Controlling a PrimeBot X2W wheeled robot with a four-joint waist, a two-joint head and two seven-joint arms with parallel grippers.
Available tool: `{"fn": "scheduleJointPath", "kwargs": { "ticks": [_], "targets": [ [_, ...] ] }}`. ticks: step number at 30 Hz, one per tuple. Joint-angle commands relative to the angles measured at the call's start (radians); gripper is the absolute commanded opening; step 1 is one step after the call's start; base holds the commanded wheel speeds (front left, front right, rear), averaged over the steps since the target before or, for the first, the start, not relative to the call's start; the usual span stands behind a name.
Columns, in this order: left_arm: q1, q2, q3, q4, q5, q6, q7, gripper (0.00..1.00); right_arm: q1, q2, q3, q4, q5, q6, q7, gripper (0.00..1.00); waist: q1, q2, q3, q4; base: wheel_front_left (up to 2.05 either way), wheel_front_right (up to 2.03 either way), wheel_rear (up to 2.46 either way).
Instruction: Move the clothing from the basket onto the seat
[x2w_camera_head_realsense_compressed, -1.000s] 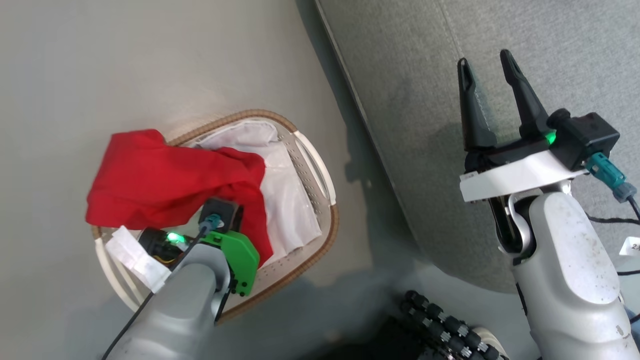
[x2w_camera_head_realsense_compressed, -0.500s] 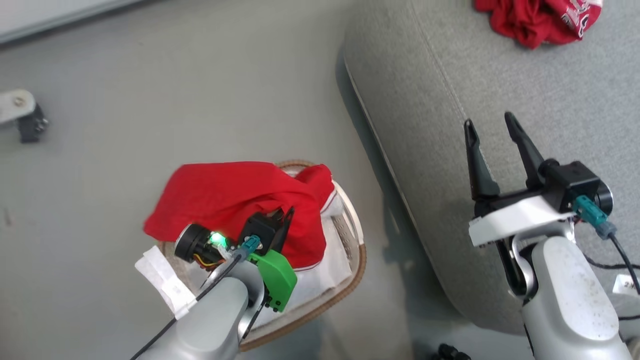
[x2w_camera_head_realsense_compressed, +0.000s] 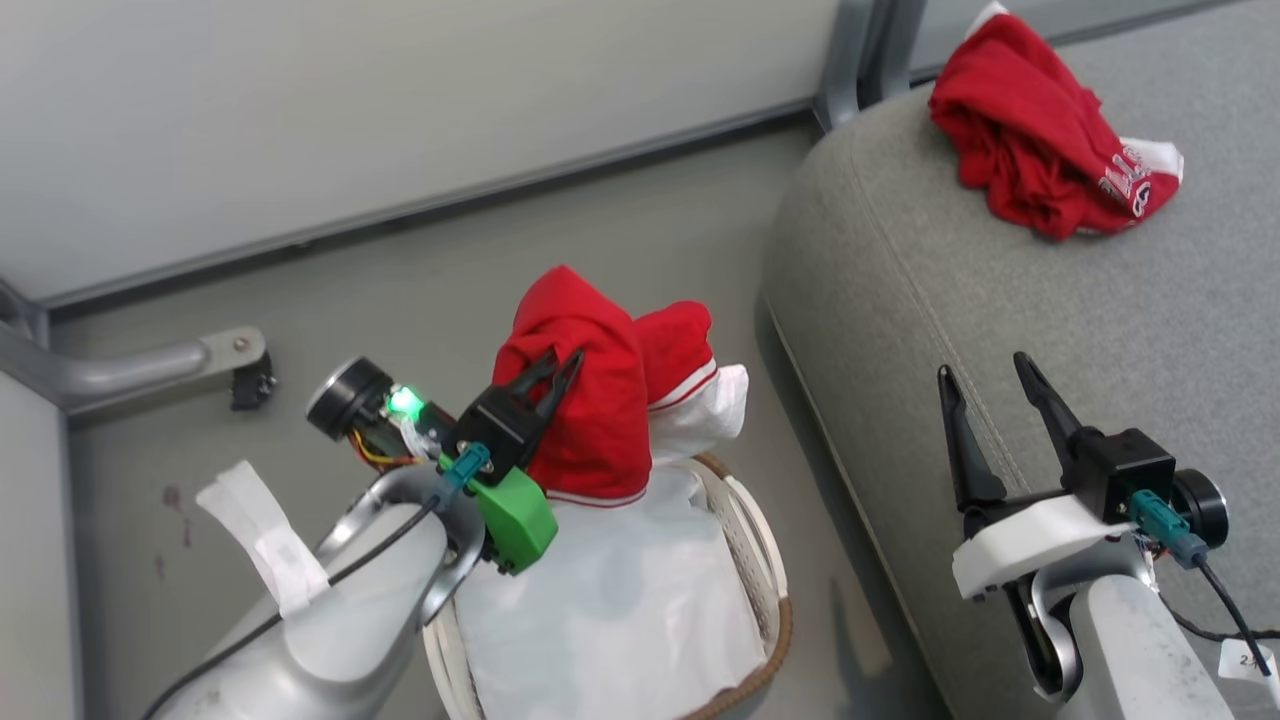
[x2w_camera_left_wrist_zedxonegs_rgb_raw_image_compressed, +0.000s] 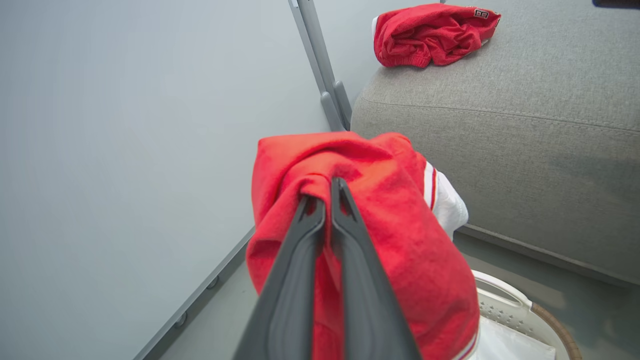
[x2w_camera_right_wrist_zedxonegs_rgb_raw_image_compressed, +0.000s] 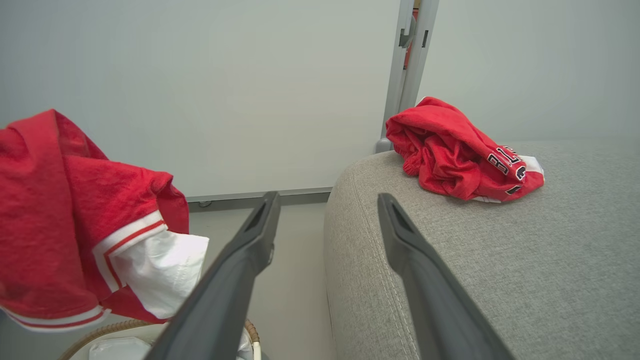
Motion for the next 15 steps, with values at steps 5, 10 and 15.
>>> {"fn": "scheduleJointPath", "kwargs": {
  "ticks": [5, 10, 15],
  "targets": [
    [-0.080, 0.055, -0.019, -0.084, 0.013, -0.016, 0.037, 0.00, 0.044, -0.004, 0.014, 0.009, -0.007, -0.001, 0.000, 1.00, 0.0001, 0.0000, -0.150, 0.071, 0.00, 0.00, 0.00],
    [-0.155, 0.096, -0.039, -0.167, 0.011, -0.026, 0.083, 0.00, 0.057, -0.004, 0.035, 0.013, 0.000, -0.001, -0.001, 1.00, 0.0001, 0.0000, -0.177, 0.071, 0.00, 0.00, 0.00],
    [-0.210, 0.128, -0.046, -0.230, -0.009, -0.030, 0.110, 0.00, 0.059, -0.004, 0.056, 0.016, 0.002, -0.001, -0.001, 1.00, 0.0001, 0.0000, -0.188, 0.069, 0.00, 0.00, 0.00]
  ]
}}
